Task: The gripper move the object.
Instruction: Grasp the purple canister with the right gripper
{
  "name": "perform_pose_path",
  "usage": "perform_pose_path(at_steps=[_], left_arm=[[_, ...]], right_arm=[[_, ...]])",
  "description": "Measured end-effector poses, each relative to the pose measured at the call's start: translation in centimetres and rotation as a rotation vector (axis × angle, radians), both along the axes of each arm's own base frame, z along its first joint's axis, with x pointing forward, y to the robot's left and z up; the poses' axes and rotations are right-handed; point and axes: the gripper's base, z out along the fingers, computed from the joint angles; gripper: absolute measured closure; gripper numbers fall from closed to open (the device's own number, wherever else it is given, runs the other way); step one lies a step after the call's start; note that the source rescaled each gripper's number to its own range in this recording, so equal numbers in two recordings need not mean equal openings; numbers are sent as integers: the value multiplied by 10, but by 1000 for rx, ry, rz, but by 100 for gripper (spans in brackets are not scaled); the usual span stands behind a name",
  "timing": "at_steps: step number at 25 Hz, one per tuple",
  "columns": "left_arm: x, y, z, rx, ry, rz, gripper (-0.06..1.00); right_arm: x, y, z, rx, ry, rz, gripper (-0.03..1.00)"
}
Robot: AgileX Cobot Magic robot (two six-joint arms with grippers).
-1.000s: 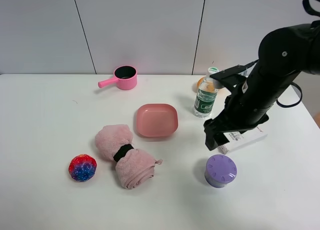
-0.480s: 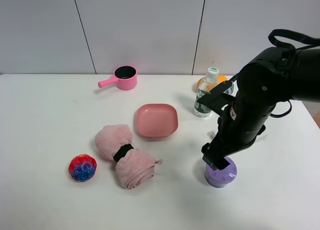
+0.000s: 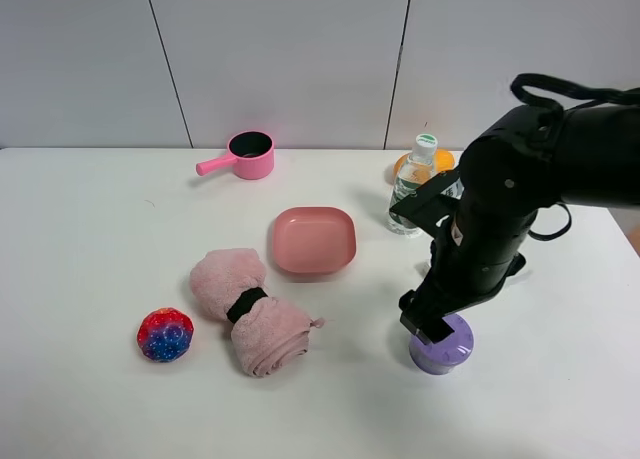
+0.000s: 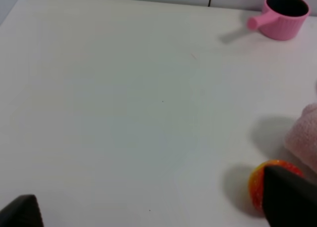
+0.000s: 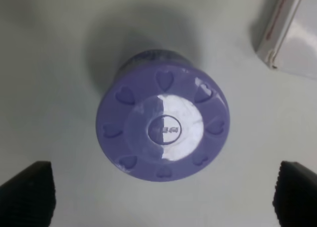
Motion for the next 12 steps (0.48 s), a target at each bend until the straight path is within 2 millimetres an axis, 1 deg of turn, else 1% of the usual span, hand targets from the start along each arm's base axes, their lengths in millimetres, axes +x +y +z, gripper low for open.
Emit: perform_pose_path(at_steps=[3,5,7,10,12], left_arm=[[0,0,0,0,0,0,-6],[0,0,0,0,0,0,-6],[0,0,0,0,0,0,-6],[0,0,0,0,0,0,-6],[0,0,0,0,0,0,-6]], right_arm=[[4,-2,-9,-16,26,-17,0],[7,-5,-11,-16,28,-33,0],[8,-12,-15,-17,33,-55,0],[4,-23,-25,-31,69,-81,0],[1,-25,-30,-24,82,-82,0]])
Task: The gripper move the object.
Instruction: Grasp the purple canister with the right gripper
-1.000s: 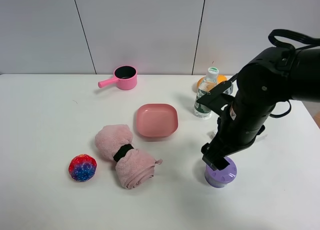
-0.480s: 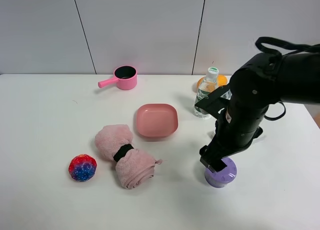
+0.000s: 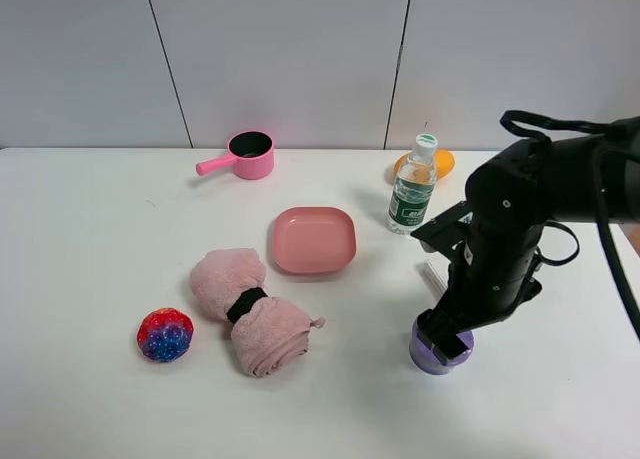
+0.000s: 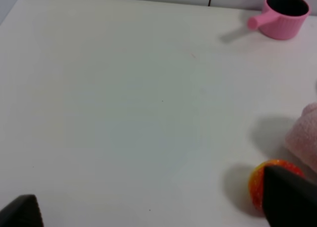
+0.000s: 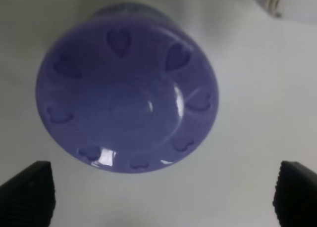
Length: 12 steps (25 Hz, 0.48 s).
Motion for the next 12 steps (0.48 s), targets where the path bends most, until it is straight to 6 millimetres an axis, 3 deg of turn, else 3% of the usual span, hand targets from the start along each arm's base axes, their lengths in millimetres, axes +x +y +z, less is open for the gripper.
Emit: perform_pose_path(at_steps=[12], left_arm=[[0,0,0,0,1,0,-6]], right_arm=[[7,10,-4,116,-79,15,-1]])
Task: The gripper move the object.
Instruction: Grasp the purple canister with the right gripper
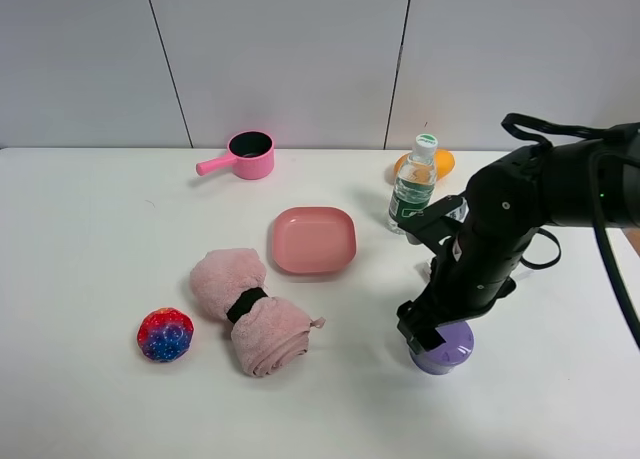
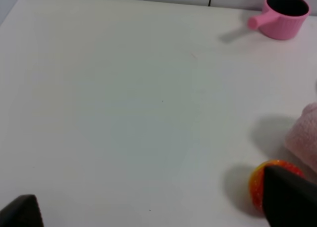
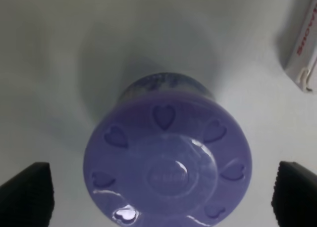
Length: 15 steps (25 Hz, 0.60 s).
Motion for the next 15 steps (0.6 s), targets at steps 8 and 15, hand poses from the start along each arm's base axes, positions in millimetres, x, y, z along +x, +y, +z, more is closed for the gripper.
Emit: perform_pose_path(at_steps=[8,15], left_arm=[[0,0,0,0,0,0,-6],[0,0,0,0,0,0,-6]], right_arm=[[2,1,-26,-49,73,0,-3],[4,2,-33,-52,79,0,-1]])
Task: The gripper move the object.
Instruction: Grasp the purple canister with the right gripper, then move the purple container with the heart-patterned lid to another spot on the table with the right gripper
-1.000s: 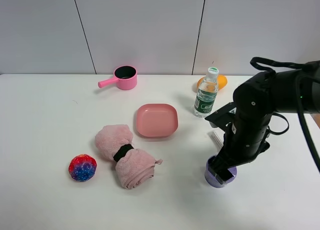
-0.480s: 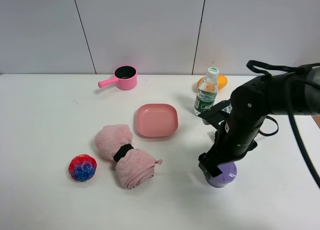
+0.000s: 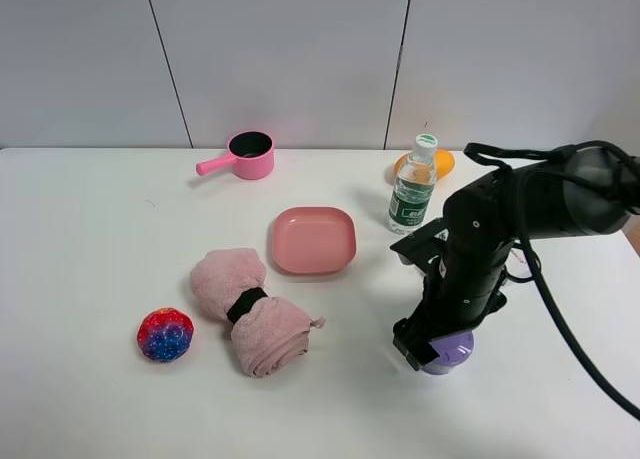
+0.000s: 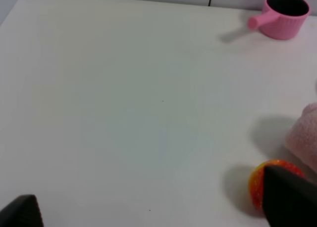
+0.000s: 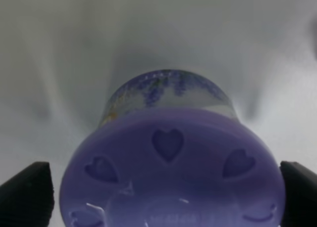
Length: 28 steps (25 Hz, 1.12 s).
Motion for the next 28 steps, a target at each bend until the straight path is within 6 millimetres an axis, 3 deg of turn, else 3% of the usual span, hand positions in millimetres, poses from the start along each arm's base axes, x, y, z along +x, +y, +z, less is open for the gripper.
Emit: perform_pose_path(at_steps=[1,2,3,4,12,15,18,22,28], left_arm=[[0,0,0,0,0,0,-6],[0,0,0,0,0,0,-6],[0,0,0,0,0,0,-6],[0,0,0,0,0,0,-6],[0,0,0,0,0,0,-6],[0,0,0,0,0,0,-6],[0,0,0,0,0,0,-6],[0,0,0,0,0,0,-6],[0,0,0,0,0,0,-6]], right_arm=[[0,0,0,0,1,-1,8],[0,0,0,0,1,-1,30],[0,0,0,0,1,-1,58],[0,0,0,-1,2,-1,93],[-3,-2,1,-15,24,2,91],[-5,-3,15,-1,2,3,91],[-11,-6,43,42,-56,-1,91],[-12,-6,100,129,-168,-10,91],[22,17,189,245,-329,-10,91]])
